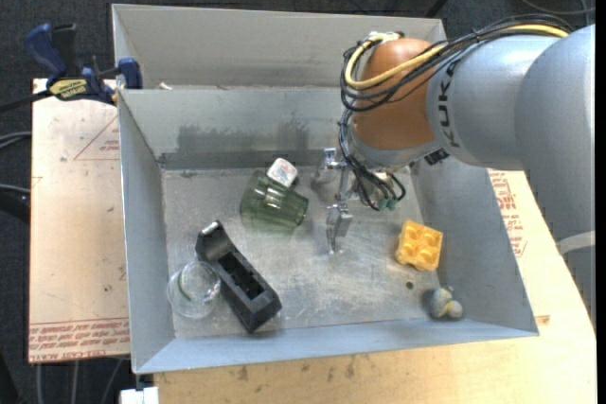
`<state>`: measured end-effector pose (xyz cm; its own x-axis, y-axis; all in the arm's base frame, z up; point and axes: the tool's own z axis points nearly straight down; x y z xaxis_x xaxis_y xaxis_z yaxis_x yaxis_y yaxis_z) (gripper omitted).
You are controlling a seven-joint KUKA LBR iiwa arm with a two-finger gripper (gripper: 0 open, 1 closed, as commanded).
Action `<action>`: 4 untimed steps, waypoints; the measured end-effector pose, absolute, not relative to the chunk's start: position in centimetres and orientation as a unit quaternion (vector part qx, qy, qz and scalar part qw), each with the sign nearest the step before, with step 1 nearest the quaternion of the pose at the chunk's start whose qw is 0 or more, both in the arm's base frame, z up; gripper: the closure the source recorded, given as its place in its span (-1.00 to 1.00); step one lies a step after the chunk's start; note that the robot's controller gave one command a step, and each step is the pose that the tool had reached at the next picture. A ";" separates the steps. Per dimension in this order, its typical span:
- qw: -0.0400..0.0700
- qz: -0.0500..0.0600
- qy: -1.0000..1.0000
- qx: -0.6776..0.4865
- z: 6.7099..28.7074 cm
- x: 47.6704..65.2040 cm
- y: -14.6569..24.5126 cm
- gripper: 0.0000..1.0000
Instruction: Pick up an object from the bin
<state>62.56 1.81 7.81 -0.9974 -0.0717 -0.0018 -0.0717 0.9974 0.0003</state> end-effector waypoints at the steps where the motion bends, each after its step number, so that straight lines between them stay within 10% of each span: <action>1: -0.002 0.000 0.999 -0.052 11.5 63.5 3.3 -1.00; 2: 0.008 0.000 0.992 -0.126 8.4 64.6 10.7 1.00; 4: 0.007 -0.001 0.991 -0.132 8.4 64.7 10.8 1.00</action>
Offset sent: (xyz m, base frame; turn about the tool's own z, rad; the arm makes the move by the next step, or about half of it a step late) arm 0.0122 0.0889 -0.0081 -0.1828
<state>64.74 10.75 8.43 -0.9649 -0.2624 -0.0144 -0.2623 0.9650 -0.0032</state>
